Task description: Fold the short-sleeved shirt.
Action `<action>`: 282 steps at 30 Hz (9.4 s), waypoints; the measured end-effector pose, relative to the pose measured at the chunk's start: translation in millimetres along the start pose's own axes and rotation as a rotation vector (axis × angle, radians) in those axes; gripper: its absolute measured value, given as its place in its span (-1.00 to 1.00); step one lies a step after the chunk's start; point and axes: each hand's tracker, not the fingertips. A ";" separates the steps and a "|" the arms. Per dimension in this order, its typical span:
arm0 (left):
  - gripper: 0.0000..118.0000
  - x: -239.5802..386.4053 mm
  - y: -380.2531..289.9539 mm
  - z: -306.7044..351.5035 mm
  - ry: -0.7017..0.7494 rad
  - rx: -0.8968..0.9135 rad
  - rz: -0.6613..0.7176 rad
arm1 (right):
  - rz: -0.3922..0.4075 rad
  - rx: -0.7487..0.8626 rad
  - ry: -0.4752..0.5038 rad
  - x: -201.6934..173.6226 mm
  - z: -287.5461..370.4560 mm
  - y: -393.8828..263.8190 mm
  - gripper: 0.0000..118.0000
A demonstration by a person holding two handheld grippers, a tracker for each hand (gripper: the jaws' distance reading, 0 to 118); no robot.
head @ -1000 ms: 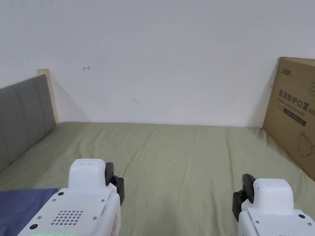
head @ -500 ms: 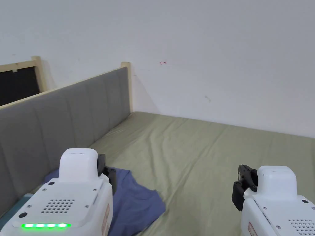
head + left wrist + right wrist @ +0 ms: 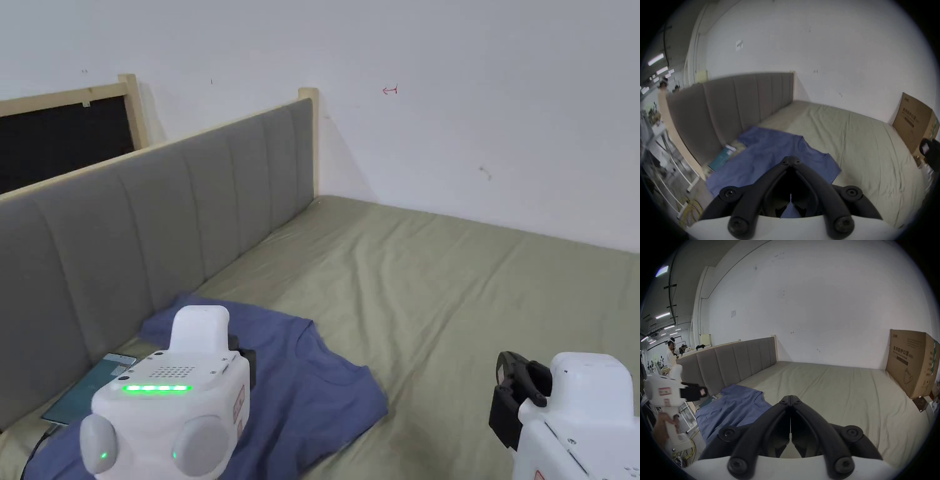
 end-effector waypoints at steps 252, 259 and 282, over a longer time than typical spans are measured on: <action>0.47 27.1 -119.2 40.3 -0.225 -0.419 -0.240 | -0.506 -0.535 -0.461 225.1 232.9 -147.9 0.26; -0.99 16.8 -129.2 69.6 -0.250 -0.420 -0.216 | -0.487 -0.501 -0.383 199.3 245.0 -149.2 -1.00; -0.95 28.8 -156.0 25.5 -0.219 -0.586 -0.240 | -0.507 -0.615 -0.393 189.7 234.0 -174.0 -0.93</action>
